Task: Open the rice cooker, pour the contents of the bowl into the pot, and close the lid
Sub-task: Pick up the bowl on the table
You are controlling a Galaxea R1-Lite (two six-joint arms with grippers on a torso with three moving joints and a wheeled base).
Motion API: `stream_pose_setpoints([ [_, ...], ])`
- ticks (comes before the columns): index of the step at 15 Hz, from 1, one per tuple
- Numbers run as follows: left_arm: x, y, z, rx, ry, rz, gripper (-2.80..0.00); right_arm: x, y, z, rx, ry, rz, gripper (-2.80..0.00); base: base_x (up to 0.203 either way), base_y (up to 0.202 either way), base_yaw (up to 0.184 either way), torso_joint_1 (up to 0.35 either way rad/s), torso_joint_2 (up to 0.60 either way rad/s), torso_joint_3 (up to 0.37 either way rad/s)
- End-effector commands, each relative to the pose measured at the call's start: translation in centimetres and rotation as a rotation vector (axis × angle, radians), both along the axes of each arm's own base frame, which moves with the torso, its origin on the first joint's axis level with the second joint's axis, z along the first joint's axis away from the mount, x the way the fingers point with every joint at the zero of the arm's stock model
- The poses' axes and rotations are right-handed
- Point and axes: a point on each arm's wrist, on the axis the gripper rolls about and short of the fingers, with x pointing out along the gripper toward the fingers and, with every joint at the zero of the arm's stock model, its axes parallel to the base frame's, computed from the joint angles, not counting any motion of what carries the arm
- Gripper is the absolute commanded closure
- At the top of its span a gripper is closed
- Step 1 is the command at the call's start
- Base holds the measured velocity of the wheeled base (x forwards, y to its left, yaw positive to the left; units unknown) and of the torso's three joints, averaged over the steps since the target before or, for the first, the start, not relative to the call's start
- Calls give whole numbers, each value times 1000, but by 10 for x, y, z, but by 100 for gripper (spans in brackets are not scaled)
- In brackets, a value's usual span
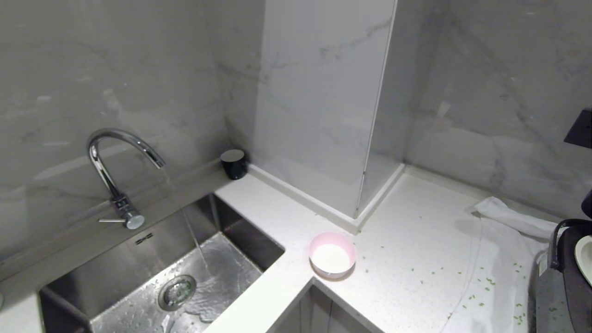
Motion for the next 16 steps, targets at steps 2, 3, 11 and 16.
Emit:
stream_pose_setpoints([
  [2,0,0,0,0,-3,1,0,0,2,-24,82,-58,105,0,0,0,0,0,0,0],
  [3,0,0,0,0,-1,1,0,4,3,-22,79,-118,132,0,0,0,0,0,0,0],
  [11,0,0,0,1,-4,0,0,-25,1,-54,-27,-161,253,0,0,0,0,0,0,0],
  [16,0,0,0,1,0,1,0,2,2,-125,-49,-14,312,0,0,0,0,0,0,0],
])
